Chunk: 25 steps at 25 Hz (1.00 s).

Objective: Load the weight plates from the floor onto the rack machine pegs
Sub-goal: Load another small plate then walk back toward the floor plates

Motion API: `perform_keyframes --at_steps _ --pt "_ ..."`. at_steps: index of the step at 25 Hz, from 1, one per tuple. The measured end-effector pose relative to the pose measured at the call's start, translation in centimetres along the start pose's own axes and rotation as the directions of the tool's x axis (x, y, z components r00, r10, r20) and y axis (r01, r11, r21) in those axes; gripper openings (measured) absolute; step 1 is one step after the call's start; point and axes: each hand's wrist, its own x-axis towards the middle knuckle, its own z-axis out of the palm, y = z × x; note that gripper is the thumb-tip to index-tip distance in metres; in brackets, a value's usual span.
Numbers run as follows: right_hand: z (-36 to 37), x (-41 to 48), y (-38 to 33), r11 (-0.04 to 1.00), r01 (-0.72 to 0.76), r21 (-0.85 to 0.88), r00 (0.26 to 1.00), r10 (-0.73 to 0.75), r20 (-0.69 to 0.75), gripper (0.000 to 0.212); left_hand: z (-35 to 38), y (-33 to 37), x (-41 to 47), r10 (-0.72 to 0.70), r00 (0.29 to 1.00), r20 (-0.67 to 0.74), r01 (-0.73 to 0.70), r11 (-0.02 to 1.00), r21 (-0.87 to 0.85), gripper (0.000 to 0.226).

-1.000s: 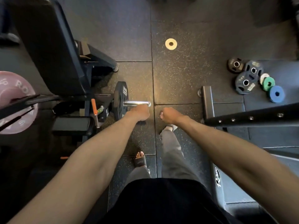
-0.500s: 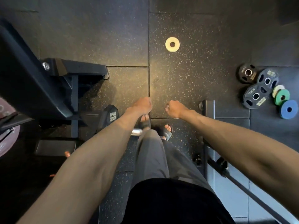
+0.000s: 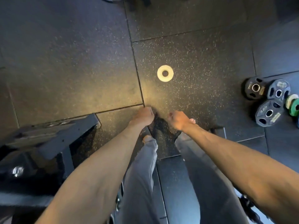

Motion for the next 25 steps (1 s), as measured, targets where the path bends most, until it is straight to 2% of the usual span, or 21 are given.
perform_keyframes --at_steps 3,7,11,14,16,18,21,23,25 --pt "-0.1 7.3 0.1 1.0 0.017 0.019 1.0 -0.017 0.005 0.026 -0.6 0.3 7.7 -0.005 1.0 0.018 0.004 1.0 0.004 0.015" --pt "0.4 18.7 2.5 0.996 -0.05 0.069 0.998 0.053 -0.034 0.026 1.0 1.6 19.3 -0.055 0.998 -0.011 0.055 0.997 -0.047 0.018" --pt "1.6 30.3 6.9 0.983 -0.118 0.143 0.985 0.134 -0.107 0.024 5.5 2.3 31.8 -0.137 0.989 -0.056 0.121 0.965 -0.235 0.024" --pt "1.9 38.4 9.9 0.912 -0.185 0.365 0.95 0.261 -0.17 0.039 7.8 2.8 39.8 -0.18 0.975 -0.129 0.123 0.925 -0.361 0.035" --pt "1.7 43.2 10.8 0.901 -0.196 0.386 0.932 0.294 -0.214 0.046 8.4 3.1 44.8 -0.236 0.953 -0.188 0.141 0.899 -0.416 0.046" --pt "1.4 46.9 11.0 0.893 -0.215 0.395 0.903 0.336 -0.268 0.047 8.9 3.8 48.6 -0.31 0.915 -0.258 0.176 0.883 -0.436 0.055" --pt "1.2 50.4 10.4 0.818 -0.249 0.518 0.833 0.454 -0.317 0.041 9.5 5.4 51.6 -0.35 0.872 -0.343 0.196 0.89 -0.411 0.063" --pt "1.4 51.3 10.1 0.76 -0.257 0.597 0.806 0.509 -0.302 0.039 9.4 5.9 52.4 -0.365 0.87 -0.331 0.231 0.896 -0.38 0.065" --pt "1.3 51.7 10.5 0.704 -0.28 0.652 0.81 0.538 -0.234 0.049 8.9 6.0 52.6 -0.408 0.874 -0.263 0.288 0.872 -0.395 0.071"
